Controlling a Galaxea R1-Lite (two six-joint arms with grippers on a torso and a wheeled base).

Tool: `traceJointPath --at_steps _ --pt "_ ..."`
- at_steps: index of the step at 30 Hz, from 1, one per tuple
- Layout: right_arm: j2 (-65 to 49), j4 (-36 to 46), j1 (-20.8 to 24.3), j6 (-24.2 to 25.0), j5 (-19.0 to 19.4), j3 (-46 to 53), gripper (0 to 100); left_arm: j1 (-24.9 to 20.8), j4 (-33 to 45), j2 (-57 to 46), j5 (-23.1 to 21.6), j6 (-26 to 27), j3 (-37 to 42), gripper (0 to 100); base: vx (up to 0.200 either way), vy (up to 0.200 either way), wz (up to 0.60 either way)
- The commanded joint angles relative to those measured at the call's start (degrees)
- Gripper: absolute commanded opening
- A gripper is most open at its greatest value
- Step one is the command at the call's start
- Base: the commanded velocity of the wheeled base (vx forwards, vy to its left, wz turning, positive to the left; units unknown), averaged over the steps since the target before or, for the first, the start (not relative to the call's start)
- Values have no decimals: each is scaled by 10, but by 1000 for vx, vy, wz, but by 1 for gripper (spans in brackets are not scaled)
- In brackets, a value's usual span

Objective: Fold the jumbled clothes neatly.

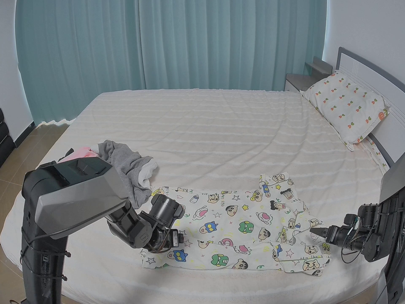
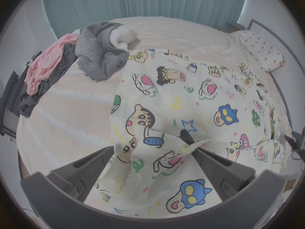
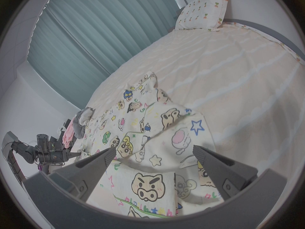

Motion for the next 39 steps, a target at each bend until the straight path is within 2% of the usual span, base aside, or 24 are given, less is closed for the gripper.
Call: traceJointPath --at_steps 1,6,12,17,20,22,23,26,31,32,33,35,36,39 --pt "-72 -5 9 9 0 55 100 14 -7 -37 -4 -26 0 100 0 0 0" --pt "-101 -5 22 80 -28 48 100 30 -13 -68 -64 -67 -8 100 0 0 0" --pt "-102 -5 37 81 -29 29 100 45 -13 -100 -91 -89 -11 100 0 0 0" --pt "-99 8 61 80 -30 -24 100 87 -7 -113 -148 -89 -41 100 0 0 0" --pt "-98 42 78 80 -30 -58 100 114 -5 -100 -192 -68 -64 100 0 0 0" --pt "-100 56 83 80 -30 -73 100 124 -4 -83 -202 -43 -77 100 0 0 0" --pt "-103 74 88 80 -30 -94 100 140 -6 -50 -202 12 -100 100 0 0 0" --pt "-109 96 89 80 -31 -109 100 157 -4 -6 -202 71 -150 100 0 0 0" --pt "-108 103 90 80 -30 -102 100 161 10 31 -207 88 -191 100 0 0 0" --pt "-105 103 90 80 -30 -93 100 167 16 66 -213 126 -224 100 0 0 0" --pt "-105 102 90 79 -30 -89 100 167 16 75 -214 131 -233 100 0 0 0" --pt "-105 102 90 79 -30 -89 100 167 16 75 -214 131 -233 100 0 0 0" --pt "-105 98 91 79 -30 -76 100 166 16 107 -215 134 -268 100 0 0 0" --pt "-106 96 90 79 -30 -72 100 163 17 125 -216 134 -284 100 0 0 0"
